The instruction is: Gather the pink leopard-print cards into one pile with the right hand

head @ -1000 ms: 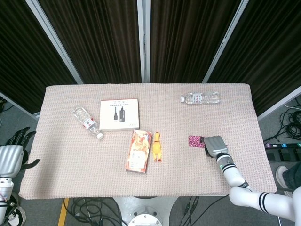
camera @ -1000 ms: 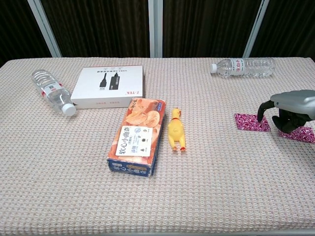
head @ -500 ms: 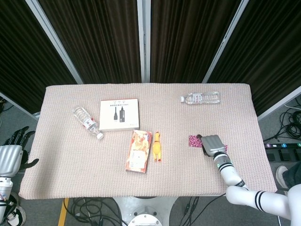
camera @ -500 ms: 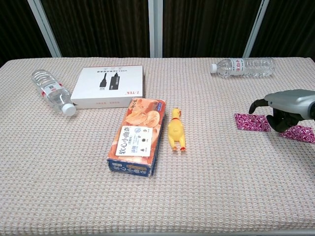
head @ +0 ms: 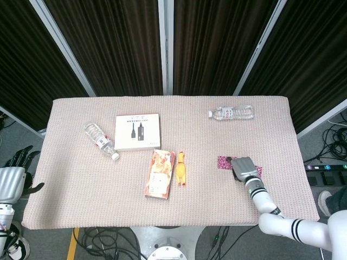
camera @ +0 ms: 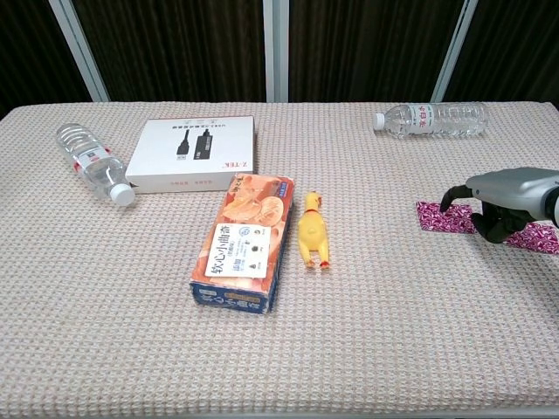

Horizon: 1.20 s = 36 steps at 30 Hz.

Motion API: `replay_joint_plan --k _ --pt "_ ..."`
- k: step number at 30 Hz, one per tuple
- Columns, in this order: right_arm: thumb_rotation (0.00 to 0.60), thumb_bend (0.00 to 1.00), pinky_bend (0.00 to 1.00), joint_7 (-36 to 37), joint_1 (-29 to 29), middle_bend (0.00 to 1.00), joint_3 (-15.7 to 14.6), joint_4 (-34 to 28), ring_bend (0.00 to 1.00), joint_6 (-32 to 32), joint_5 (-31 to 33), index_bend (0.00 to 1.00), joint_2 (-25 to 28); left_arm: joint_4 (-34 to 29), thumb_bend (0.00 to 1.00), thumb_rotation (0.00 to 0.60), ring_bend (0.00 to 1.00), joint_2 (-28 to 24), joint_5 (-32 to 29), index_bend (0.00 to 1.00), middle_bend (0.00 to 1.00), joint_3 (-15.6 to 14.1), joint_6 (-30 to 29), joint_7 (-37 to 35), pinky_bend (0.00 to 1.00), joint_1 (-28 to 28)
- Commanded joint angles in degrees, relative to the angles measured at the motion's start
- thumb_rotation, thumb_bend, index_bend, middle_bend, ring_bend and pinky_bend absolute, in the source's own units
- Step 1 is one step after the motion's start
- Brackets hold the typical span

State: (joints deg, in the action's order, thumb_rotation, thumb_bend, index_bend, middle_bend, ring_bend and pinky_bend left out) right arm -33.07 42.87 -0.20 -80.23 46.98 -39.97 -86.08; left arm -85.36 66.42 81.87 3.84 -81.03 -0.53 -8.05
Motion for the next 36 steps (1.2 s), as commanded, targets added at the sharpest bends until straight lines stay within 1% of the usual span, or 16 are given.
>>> replay_joint_plan --k 1,19,36 --pt "0.600 0.71 1.00 -0.27 0.04 1.00 -0.22 -0.37 1.00 0.08 0.07 0.21 0.17 0.04 0.00 0.600 0.13 0.03 0.01 0.22 0.19 0.00 -0.01 0.01 0.30 0.01" --pt "0.600 0.71 1.00 -2.02 -0.29 1.00 -1.99 -5.23 1.00 1.99 -0.10 0.22 0.97 -0.28 0.00 0.600 0.13 -0.09 0.24 0.22 0.19 0.04 -0.41 0.09 0.30 0.12" --pt "0.600 0.71 1.00 -4.64 -0.17 1.00 -3.38 -11.52 1.00 5.02 -0.19 0.24 1.46 -0.85 0.00 0.600 0.13 -0.80 0.81 0.22 0.19 0.03 -1.42 -0.35 0.30 0.54"
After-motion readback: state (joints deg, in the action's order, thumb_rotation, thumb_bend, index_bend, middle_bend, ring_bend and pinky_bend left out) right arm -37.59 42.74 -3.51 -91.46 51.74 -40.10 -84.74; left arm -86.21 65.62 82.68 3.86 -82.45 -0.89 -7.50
